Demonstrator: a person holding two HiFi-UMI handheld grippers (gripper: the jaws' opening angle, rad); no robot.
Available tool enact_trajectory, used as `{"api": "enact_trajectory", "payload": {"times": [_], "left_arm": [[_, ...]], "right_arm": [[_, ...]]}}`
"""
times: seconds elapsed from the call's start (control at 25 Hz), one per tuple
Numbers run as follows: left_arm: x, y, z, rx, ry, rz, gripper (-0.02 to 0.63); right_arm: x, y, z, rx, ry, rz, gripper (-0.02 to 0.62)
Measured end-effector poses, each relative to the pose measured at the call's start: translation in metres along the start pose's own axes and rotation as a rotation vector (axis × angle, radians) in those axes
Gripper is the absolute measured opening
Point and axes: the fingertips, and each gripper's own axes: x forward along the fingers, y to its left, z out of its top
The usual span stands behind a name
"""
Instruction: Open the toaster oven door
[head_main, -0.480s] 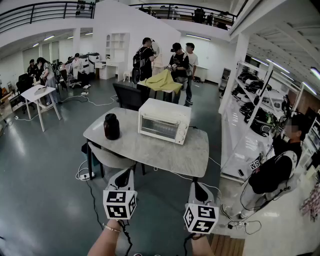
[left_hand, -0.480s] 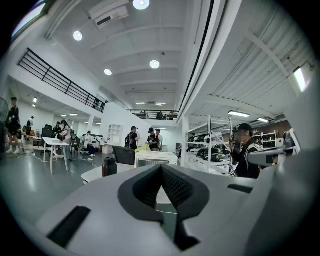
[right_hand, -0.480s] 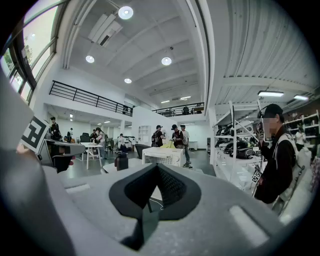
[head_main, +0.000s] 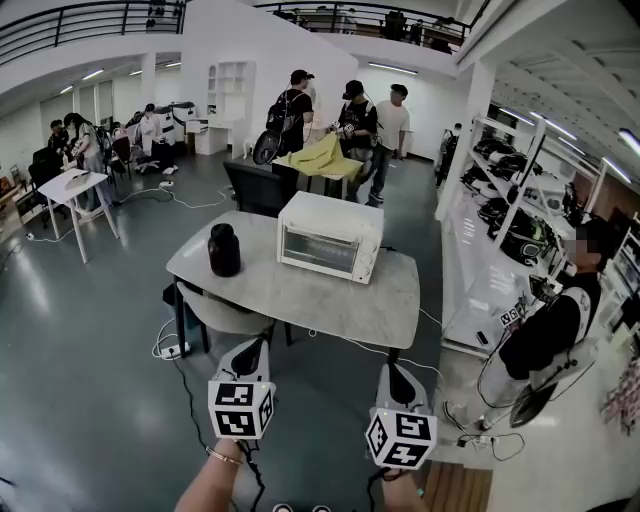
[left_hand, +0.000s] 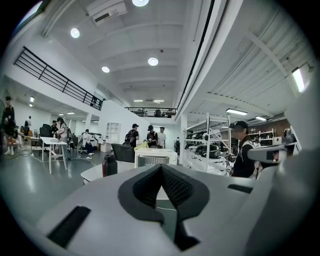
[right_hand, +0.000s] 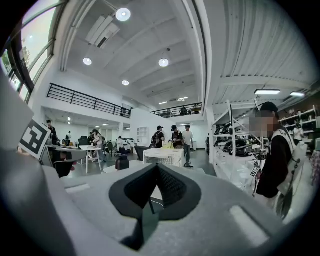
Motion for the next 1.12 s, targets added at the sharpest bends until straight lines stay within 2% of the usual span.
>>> {"api": "enact_trajectory", "payload": {"times": [0.36, 0.6, 0.88, 1.12], "left_arm": [[0.012, 0.008, -0.015, -0.013, 0.025, -0.012, 0.002], [0.046, 0.018, -0.024, -0.018, 0.042, -0.016, 0.002], [0.136, 0.039, -0.022, -0.022, 0.062, 0.004, 0.002], [0.232, 0.058, 0.012, -0.007, 0.055, 0.037, 0.002]], "right_arm": [[0.003, 0.000, -0.021, 0.035, 0.055, -0.011, 0.005], [0.036, -0.013, -0.031, 0.051, 0.079, -0.039, 0.005], [0.127, -0.043, -0.028, 0.058, 0.098, -0.042, 0.005], [0.229, -0.073, 0.009, 0.037, 0.082, -0.004, 0.005]]}}
